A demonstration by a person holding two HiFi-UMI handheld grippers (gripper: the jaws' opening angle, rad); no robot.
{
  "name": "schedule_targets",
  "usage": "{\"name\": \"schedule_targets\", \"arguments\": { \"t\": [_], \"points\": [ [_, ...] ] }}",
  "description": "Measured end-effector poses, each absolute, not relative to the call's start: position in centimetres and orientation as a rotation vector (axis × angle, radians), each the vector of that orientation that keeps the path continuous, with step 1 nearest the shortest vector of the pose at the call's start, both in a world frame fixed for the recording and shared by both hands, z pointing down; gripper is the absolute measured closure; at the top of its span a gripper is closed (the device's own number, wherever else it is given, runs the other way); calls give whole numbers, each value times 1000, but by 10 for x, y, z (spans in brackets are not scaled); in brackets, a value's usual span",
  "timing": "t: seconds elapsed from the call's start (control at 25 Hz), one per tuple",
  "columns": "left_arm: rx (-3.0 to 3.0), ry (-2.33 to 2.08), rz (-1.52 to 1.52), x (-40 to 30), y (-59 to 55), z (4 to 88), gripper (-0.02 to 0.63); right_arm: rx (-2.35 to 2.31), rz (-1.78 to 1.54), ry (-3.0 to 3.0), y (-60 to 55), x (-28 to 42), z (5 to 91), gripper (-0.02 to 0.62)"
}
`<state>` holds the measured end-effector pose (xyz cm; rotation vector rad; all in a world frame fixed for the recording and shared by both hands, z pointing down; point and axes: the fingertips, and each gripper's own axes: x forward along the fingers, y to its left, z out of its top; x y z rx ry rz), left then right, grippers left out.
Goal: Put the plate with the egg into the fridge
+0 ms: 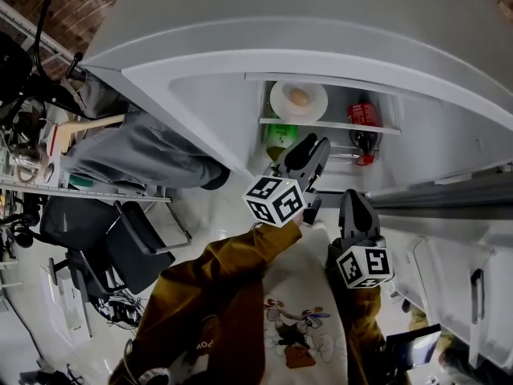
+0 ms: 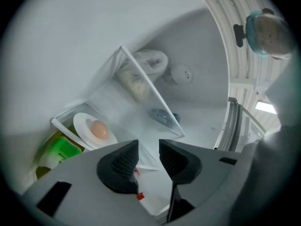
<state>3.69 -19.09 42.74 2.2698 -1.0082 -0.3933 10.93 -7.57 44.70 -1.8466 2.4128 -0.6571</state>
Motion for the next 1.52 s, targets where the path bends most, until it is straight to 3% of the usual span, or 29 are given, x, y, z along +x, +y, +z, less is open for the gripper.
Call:
{"name": "schedule_targets", "arguments": {
  "t": [0.56, 1.52],
  "points": [
    [2434, -1005, -254, 23, -126, 425, 595, -1803, -598, 2454, -74, 98, 439, 589],
    [2457, -973, -116, 3, -79, 445, 598, -1825, -550, 2525, -66, 74, 440, 589]
  ]
}}
